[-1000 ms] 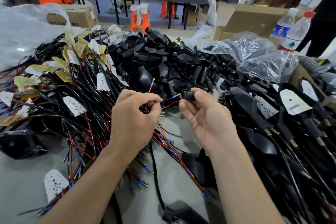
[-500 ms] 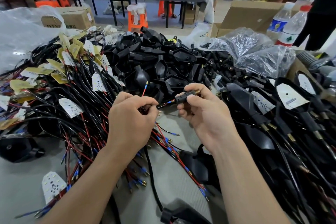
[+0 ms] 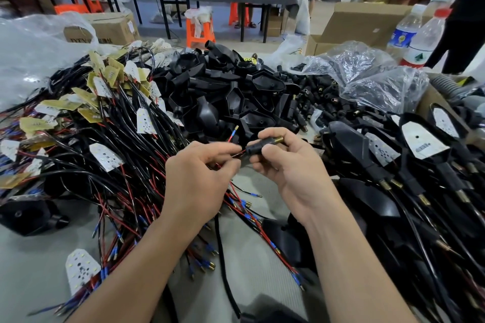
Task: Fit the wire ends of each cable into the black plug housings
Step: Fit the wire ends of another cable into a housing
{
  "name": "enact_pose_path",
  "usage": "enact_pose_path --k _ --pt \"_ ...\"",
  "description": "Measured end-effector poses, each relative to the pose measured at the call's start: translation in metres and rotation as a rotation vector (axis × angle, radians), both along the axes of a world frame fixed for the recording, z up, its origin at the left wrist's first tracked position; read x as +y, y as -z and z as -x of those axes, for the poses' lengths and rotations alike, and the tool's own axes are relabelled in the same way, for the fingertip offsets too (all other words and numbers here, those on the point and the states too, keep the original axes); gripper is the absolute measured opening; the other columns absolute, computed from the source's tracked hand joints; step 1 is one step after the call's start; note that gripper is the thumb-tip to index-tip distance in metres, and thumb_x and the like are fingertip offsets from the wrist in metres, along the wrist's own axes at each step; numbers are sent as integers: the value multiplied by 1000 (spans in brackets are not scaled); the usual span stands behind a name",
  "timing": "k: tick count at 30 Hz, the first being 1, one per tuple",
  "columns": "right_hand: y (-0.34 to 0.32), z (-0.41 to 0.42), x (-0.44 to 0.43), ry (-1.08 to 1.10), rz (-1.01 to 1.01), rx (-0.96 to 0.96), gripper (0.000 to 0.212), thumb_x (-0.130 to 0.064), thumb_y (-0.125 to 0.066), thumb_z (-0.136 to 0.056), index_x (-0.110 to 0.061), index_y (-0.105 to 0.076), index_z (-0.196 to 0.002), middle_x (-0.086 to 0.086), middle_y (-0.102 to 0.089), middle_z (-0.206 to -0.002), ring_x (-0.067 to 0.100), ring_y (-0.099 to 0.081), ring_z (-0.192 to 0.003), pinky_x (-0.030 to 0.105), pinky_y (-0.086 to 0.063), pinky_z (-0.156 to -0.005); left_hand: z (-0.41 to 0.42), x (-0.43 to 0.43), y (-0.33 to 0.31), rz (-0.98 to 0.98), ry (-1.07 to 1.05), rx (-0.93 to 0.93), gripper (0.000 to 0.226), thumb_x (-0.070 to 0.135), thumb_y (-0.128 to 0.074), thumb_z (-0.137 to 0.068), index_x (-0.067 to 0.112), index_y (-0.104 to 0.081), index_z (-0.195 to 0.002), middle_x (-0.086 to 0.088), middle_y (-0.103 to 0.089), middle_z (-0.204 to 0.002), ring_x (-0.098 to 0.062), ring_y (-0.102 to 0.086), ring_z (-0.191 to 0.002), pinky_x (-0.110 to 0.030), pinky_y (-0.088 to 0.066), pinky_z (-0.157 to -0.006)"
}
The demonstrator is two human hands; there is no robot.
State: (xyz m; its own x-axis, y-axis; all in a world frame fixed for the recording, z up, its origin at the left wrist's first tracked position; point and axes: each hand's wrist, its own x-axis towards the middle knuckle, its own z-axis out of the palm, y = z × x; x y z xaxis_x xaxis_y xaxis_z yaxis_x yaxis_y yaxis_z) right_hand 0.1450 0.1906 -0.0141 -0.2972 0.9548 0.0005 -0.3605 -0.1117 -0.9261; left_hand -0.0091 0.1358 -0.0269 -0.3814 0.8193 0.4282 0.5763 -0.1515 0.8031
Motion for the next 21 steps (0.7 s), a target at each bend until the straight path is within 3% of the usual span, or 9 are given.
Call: enact_pose_path --k 3,6,9,11,14,17,19,21 --pt "1 4 -1 20 45 42 26 12 -50 -97 -9 -64 -102 14 -73 -90 20 -66 -71 29 -57 -68 -1 0 1 24 22 -27 35 22 -85 -81 48 -75 -102 34 -72 -77 3 -70 -87 -21 -51 -86" --pt "-1 2 0 28 42 12 24 12 -52 -96 -8 -61 -102 14 -73 -88 20 -65 -69 31 -56 -69 2 0 0 3 45 -42 41 18 -86 -80 44 -74 -110 32 -72 -75 7 -69 -81 -7 -47 -80" --pt "-2 4 -3 -53 20 -77 23 11 -54 -95 -8 -64 -101 12 -71 -81 19 -61 -65 28 -54 -64 3 -1 -1 7 99 -18 49 17 -86 -80 41 -72 -121 30 -73 -76 5 -69 -80 -8 -48 -79" --pt "-2 5 -5 -69 31 -58 22 11 -54 -96 -8 -66 -102 10 -69 -77 18 -60 -64 26 -53 -62 2 -3 -2 3 93 -5 49 23 -86 -80 41 -71 -123 32 -73 -81 7 -68 -90 -8 -46 -84" --pt "-4 4 -4 -23 67 45 22 9 -52 -98 -8 -66 -101 11 -72 -82 17 -62 -63 26 -55 -63 -1 -4 -3 -33 -13 101 54 52 -78 -72 46 -68 -125 30 -68 -109 12 -53 -115 -4 -36 -96" --pt "-5 3 -1 30 108 124 22 7 -52 -99 -10 -66 -98 9 -74 -81 16 -63 -63 26 -56 -65 0 -3 -4 -21 -62 188 45 52 -73 -69 46 -61 -112 30 -50 -140 13 -38 -131 3 -21 -100" --pt "-5 3 0 39 131 158 22 6 -52 -99 -10 -67 -97 8 -74 -81 16 -63 -63 25 -56 -64 3 -2 -3 15 -41 234 30 42 -78 -72 42 -63 -98 32 -43 -144 8 -34 -139 -3 -17 -104" --pt "-5 4 -1 29 144 173 22 6 -53 -99 -10 -68 -96 10 -74 -82 16 -63 -64 26 -56 -65 3 -1 0 39 -20 244 18 31 -84 -75 40 -70 -83 32 -49 -138 3 -40 -139 -14 -26 -109"
